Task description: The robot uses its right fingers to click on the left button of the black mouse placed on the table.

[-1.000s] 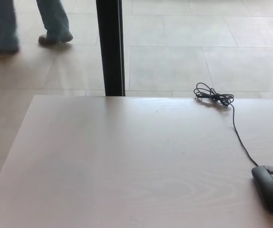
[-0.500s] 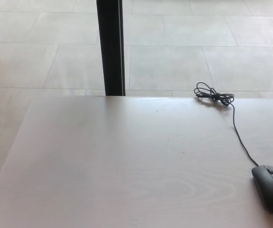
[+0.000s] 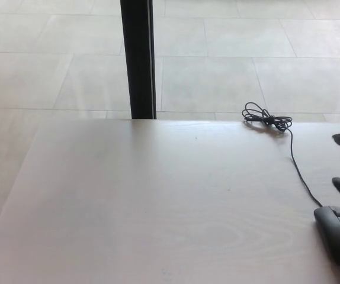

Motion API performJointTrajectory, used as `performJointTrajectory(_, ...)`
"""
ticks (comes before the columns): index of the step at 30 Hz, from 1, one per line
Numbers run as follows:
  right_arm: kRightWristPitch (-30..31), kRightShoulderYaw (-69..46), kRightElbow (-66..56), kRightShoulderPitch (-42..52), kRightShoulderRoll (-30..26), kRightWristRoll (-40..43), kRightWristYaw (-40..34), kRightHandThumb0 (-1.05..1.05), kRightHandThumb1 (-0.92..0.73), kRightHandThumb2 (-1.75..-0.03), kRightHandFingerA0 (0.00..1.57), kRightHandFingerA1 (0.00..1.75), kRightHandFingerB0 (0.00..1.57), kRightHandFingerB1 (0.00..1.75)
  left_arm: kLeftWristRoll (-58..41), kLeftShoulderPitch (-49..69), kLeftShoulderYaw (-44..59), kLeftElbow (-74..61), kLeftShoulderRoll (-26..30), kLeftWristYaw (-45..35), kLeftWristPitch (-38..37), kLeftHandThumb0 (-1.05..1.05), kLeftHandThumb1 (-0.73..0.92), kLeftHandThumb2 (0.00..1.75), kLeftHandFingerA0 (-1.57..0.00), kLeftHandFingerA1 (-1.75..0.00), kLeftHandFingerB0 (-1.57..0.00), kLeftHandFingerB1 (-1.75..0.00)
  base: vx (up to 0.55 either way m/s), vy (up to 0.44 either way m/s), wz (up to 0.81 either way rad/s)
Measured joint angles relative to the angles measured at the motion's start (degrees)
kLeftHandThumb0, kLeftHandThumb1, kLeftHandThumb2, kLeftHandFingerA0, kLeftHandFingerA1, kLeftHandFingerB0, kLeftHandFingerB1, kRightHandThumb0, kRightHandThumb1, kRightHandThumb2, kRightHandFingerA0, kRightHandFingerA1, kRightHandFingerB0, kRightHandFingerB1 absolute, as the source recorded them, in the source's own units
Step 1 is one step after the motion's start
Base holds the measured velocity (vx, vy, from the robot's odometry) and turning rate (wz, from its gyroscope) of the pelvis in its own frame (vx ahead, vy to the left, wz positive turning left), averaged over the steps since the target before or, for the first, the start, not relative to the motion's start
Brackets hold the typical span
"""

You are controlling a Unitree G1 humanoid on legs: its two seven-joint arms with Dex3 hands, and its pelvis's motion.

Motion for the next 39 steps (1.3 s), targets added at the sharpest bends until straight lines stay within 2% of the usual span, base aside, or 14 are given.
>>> performJointTrajectory(2,-0.18,1.59,0.49,0.0,-0.41,-1.31,-0.08,-0.58,-0.72,-0.62,0.38,0.48,0.4,0.35,-0.06,0.0,-0.06,0.0,0.0,0.01,0.0,-0.69,0.57,0.58,-0.86,-0.71,-0.59,-0.49,0.0,0.0,0.0)
performJointTrajectory(14,-1.21,10.18,2.52,-0.2,-6.06,-10.92,-1.7,-0.6,-0.76,-0.63,0.38,0.47,0.44,0.36,-0.14,0.0,-0.61,0.0,0.0,0.03,0.0,-0.73,0.57,0.58,-0.82,-0.66,-0.55,-0.49,0.0,0.0,0.0)
performJointTrajectory(15,-1.33,10.67,2.55,-0.25,-6.44,-11.58,-1.83,-0.67,-0.64,-1.0,0.32,0.56,0.39,0.52,-0.14,0.0,-0.63,0.0,0.0,0.03,0.0,-0.72,0.55,0.57,-0.83,-0.66,-0.57,-0.48,0.0,0.0,0.0)
performJointTrajectory(16,-1.49,11.23,2.6,-0.31,-6.9,-12.4,-2.01,-0.61,-0.79,-0.64,0.36,0.47,0.42,0.35,-0.16,-0.01,-0.63,0.0,0.0,0.03,0.0,-0.71,0.56,0.57,-0.82,-0.67,-0.55,-0.49,0.0,0.0,0.0)
performJointTrajectory(26,-3.42,17.01,3.23,-2.0,-10.58,-20.18,-4.08,-0.61,-0.79,-0.64,0.35,0.48,0.41,0.35,-0.22,-0.15,-0.7,0.0,0.01,0.04,0.0,-0.7,0.57,0.58,-0.8,-0.65,-0.58,-0.49,0.0,0.0,0.0)
performJointTrajectory(27,-3.67,17.51,3.29,-2.05,-10.73,-20.97,-4.27,-0.61,-0.8,-0.64,0.37,0.48,0.42,0.35,-0.23,-0.16,-0.71,0.0,0.01,0.04,0.0,-0.7,0.44,0.87,-0.75,-0.7,-0.53,-0.6,0.0,0.0,0.0)
performJointTrajectory(28,-3.96,18.0,3.38,-2.07,-10.87,-21.8,-4.55,-0.61,-0.8,-0.64,0.36,0.47,0.41,0.35,-0.24,-0.15,-0.71,0.0,0.01,0.04,0.0,-0.68,0.57,0.57,-0.8,-0.64,-0.58,-0.49,0.0,0.0,0.0)
performJointTrajectory(30,-4.47,18.89,3.57,-2.13,-11.14,-23.17,-5.02,-0.61,-0.79,-0.64,0.36,0.47,0.41,0.35,-0.36,-0.08,-0.53,0.0,0.01,0.01,0.0,-0.66,0.43,0.87,-0.82,-0.79,-0.56,-0.63,0.0,0.0,0.0)
performJointTrajectory(32,-5.17,19.81,3.94,-2.15,-11.36,-24.82,-5.7,-0.61,-0.79,-0.64,0.36,0.47,0.42,0.35,-0.77,-0.04,0.03,0.0,0.05,-0.09,0.0,-0.66,0.55,0.57,-0.87,-0.71,-0.59,-0.51,0.0,0.0,0.0)
performJointTrajectory(33,-5.53,20.09,4.17,-2.15,-11.43,-25.58,-6.01,-0.66,-0.65,-1.01,0.24,0.53,0.36,0.52,-0.86,-0.02,0.11,0.01,0.09,-0.09,0.0,-0.66,0.57,0.57,-0.78,-0.66,-0.57,-0.51,0.0,0.0,0.0)
performJointTrajectory(35,-6.47,20.27,4.76,-2.15,-11.55,-26.97,-6.29,-0.65,-0.65,-1.0,0.23,0.53,0.36,0.52,-1.14,0.08,0.28,0.0,0.37,-0.14,-0.01,-0.67,0.43,0.86,-0.72,-0.71,-0.52,-0.61,0.0,0.0,0.0)
performJointTrajectory(36,-6.77,20.27,4.9,-2.15,-11.55,-27.35,-6.31,-0.62,-0.78,-0.65,0.32,0.45,0.41,0.35,-1.23,0.1,0.33,0.0,0.55,-0.17,-0.01,-0.66,0.57,0.57,-0.83,-0.66,-0.55,-0.51,0.0,0.0,0.0)
performJointTrajectory(38,-7.4,20.27,5.55,-2.15,-11.55,-28.22,-6.5,-0.64,-0.78,-0.65,0.33,0.46,0.42,0.36,-1.39,0.1,0.37,-0.01,0.92,-0.18,-0.02,-0.67,0.57,0.58,-0.85,-0.7,-0.57,-0.5,0.0,0.0,0.0)
performJointTrajectory(39,-7.84,20.27,6.19,-2.15,-11.54,-28.68,-6.7,-0.64,-0.65,-1.01,0.25,0.54,0.38,0.53,-1.45,0.12,0.38,-0.02,1.07,-0.18,-0.02,-0.68,0.57,0.58,-0.88,-0.72,-0.56,-0.51,0.0,0.0,0.0)
